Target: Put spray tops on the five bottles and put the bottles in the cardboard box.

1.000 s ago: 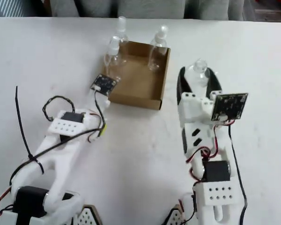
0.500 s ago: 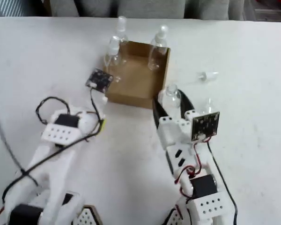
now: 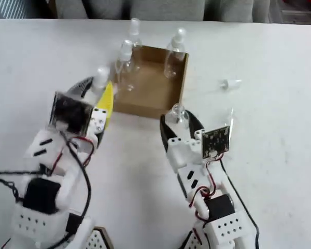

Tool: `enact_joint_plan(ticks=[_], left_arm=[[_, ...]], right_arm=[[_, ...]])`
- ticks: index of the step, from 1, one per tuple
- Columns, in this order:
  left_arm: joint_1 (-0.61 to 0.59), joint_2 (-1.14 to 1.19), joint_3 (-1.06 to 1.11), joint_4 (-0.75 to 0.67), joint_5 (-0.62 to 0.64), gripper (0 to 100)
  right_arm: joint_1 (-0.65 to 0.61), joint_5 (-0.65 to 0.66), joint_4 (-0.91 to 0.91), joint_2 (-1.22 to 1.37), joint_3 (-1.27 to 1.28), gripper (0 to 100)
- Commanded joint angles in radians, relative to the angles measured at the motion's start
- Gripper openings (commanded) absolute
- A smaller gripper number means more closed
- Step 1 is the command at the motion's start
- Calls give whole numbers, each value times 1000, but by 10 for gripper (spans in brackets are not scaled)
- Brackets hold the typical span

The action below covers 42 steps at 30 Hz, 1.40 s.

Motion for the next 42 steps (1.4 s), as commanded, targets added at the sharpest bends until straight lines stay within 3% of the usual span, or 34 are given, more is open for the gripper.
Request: enact_joint_plan(ticks=[1, 5, 8, 18, 23, 29, 38, 42], left_arm=[[56, -50, -71, -170, 78, 23], [61, -4, -141, -235, 292, 23], [64, 51, -196, -235, 354, 23], [274, 197, -216, -295, 350, 23], [278, 252, -207, -298, 244, 23], [311, 251, -198, -302, 239, 23], [344, 251, -199, -296, 242, 23], [344, 251, -198, -226, 245, 23]], right_arm=[[-7, -8, -28, -13, -9, 15], [-7, -64, -28, -13, -9, 15], [-18, -63, -28, -13, -8, 15], [-97, 3, -28, -13, 29, 15], [-101, 15, -30, -13, 29, 15], [-110, 114, -30, -13, 31, 15], [-137, 121, -133, -13, 95, 15], [-136, 121, -136, -13, 95, 15]])
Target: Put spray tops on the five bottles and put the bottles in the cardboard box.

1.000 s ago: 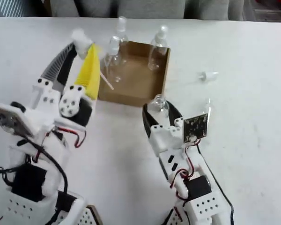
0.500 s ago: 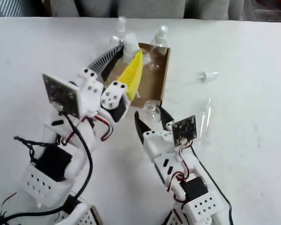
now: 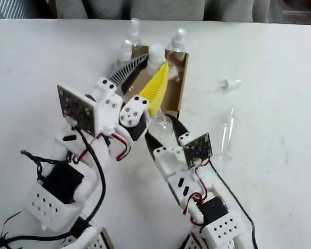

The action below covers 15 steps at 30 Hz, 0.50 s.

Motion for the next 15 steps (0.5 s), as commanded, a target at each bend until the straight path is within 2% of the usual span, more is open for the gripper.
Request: enact_joint_plan(ticks=[1, 10, 15], left_arm=[[16, -1, -17, 40, -6, 23], [19, -27, -11, 97, -5, 22], [87, -130, 127, 87, -5, 22]], right_arm=[[1, 11, -27, -13, 11, 15], [1, 9, -31, -13, 11, 15], [2, 5, -33, -13, 11, 15]])
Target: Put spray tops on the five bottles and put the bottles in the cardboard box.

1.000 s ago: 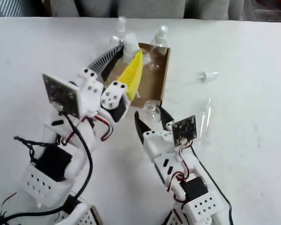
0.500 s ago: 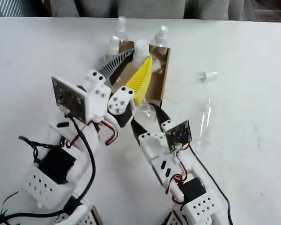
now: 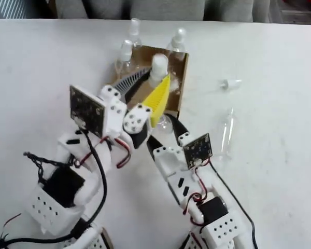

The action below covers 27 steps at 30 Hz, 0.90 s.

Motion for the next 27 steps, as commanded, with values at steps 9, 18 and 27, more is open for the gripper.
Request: enact_joint_plan(ticks=[9, 18, 27], left_arm=[[48, -188, 262, -9, -5, 22], [47, -188, 379, -61, -9, 23], [27, -188, 508, -181, -12, 24]], right_arm=[[19, 5, -25, -13, 9, 15], [38, 3, -25, -13, 9, 15], [41, 3, -27, -15, 9, 15]])
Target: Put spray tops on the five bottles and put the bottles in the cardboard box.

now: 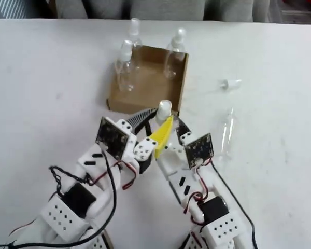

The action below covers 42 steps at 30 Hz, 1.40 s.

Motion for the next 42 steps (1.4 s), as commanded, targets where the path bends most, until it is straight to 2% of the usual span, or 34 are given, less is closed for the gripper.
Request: enact_joint_plan(ticks=[1, 13, 20, 25, 32, 42], left_arm=[[-25, 4, 11, -21, -12, 24], [-62, 4, 11, -21, -9, 30], [-62, 2, 31, -15, -3, 198], [-67, 2, 14, -20, 17, 203], [-159, 2, -63, -12, 44, 203], [-151, 2, -117, 28, 51, 203]], right_arm=[[15, 2, -27, -16, 6, 15], [15, 2, -27, -16, 6, 15], [15, 2, -27, -16, 6, 15], [15, 2, -27, -16, 6, 15], [16, 2, -27, -15, 6, 15], [64, 2, -59, -8, 6, 15]])
